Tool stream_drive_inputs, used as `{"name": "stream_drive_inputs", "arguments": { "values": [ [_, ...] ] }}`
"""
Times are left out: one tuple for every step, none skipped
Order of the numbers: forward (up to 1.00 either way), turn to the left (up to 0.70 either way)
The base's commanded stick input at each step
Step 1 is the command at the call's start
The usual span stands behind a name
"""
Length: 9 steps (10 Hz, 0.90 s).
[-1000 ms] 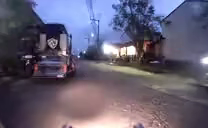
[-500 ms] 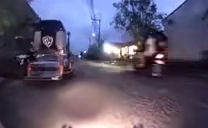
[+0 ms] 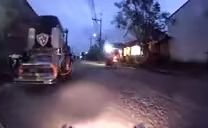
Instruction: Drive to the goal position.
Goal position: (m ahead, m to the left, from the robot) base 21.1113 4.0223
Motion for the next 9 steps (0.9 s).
{"name": "stream_drive_inputs", "arguments": {
  "values": [
    [0.7,0.0],
    [0.7,0.0],
    [0.7,0.0],
    [0.7,0.0],
    [0.7,0.0],
    [0.7,0.0],
    [0.7,0.0],
    [0.7,0.0],
    [0.7,0.0]
  ]
}}
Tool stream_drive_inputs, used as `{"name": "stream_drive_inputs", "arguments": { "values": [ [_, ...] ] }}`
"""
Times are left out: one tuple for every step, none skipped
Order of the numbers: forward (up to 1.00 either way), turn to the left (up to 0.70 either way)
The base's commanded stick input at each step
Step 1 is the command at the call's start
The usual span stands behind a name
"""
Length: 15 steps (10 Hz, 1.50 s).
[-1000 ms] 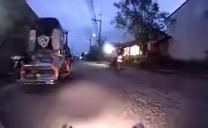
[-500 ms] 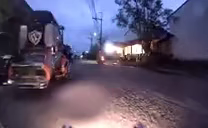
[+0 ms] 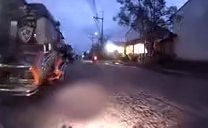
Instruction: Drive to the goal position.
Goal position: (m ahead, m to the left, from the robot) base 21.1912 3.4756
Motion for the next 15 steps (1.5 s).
{"name": "stream_drive_inputs", "arguments": {
  "values": [
    [0.7,0.0],
    [0.7,0.0],
    [0.7,0.0],
    [0.7,0.0],
    [0.7,0.0],
    [0.7,0.0],
    [0.7,0.0],
    [0.7,0.0],
    [0.7,0.0],
    [0.7,0.0],
    [0.7,0.0],
    [0.7,0.0],
    [0.7,0.0],
    [0.7,0.0],
    [0.7,0.0]
  ]
}}
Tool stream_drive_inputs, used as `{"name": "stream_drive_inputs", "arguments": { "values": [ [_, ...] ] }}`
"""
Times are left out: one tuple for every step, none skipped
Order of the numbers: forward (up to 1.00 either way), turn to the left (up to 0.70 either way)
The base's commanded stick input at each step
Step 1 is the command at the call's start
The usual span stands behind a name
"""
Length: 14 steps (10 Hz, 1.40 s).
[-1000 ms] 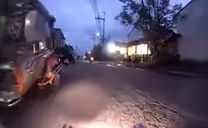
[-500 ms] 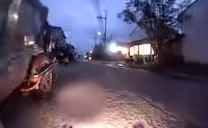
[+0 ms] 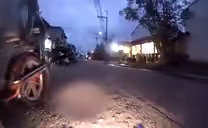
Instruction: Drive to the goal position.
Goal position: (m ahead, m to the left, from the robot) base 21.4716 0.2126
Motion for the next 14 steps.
{"name": "stream_drive_inputs", "arguments": {
  "values": [
    [0.7,0.0],
    [0.7,0.0],
    [0.7,0.0],
    [0.7,0.0],
    [0.7,0.0],
    [0.7,0.0],
    [0.7,0.0],
    [0.7,0.0],
    [0.7,0.0],
    [0.7,0.0],
    [0.7,0.0],
    [0.7,0.0],
    [0.51,0.0],
    [0.5,0.0]
  ]
}}
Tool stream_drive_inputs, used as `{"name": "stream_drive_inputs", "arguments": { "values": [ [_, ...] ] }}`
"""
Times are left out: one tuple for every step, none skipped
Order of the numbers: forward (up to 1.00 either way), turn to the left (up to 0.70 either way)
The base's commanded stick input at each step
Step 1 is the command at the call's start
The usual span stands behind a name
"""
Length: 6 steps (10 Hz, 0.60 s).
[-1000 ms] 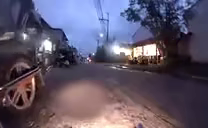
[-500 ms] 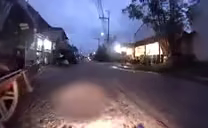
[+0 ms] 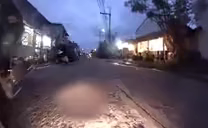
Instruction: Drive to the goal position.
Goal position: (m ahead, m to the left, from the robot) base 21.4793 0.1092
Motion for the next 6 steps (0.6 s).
{"name": "stream_drive_inputs", "arguments": {
  "values": [
    [0.5,0.0],
    [0.5,0.0],
    [0.5,0.0],
    [0.5,0.0],
    [0.5,0.0],
    [0.5,0.0]
  ]
}}
